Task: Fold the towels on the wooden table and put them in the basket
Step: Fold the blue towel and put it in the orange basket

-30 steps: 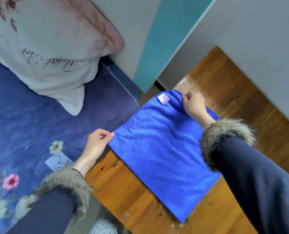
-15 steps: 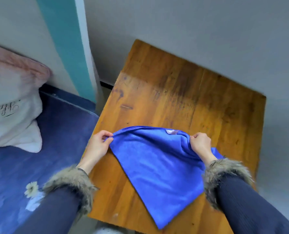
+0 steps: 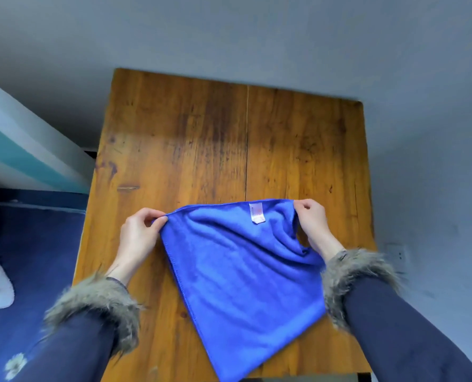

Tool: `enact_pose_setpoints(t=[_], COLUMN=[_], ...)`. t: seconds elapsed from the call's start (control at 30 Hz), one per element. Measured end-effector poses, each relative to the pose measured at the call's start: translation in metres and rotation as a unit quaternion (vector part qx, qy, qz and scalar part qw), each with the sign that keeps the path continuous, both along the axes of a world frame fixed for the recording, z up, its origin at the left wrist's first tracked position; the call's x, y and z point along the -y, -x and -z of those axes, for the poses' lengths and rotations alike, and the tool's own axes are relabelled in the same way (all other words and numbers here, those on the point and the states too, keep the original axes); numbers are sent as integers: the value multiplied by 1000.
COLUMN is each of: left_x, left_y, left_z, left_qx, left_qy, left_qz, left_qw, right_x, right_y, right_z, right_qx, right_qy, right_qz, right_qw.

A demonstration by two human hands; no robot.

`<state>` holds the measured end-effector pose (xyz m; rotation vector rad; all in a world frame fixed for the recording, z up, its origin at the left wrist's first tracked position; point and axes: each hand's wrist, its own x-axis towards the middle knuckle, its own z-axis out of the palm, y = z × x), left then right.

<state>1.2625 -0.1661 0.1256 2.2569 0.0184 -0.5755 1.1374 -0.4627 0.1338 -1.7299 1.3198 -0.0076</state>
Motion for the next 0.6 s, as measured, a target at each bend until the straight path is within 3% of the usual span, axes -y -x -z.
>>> enact_pose_setpoints(t=[0.13, 0.27, 0.5, 0.6], left_x=[-3, -7, -2, 5], left_y=[1, 0, 4, 2], left_z=[1, 4, -3, -17], left_qx=[7, -1, 0, 9], left_qy=[-25, -49, -64, -56], left_qz=[-8, -18, -15, -7], left_qw=[1000, 999, 998, 998], right_x=[12, 22, 44, 44], right_y=[-18, -32, -34, -38], right_z=[8, 2, -9, -26], right_qx=[67, 136, 116, 129], right_qy=[-125, -286, -393, -364], right_qz=[79, 167, 84, 34], right_qw=[987, 934, 908, 922])
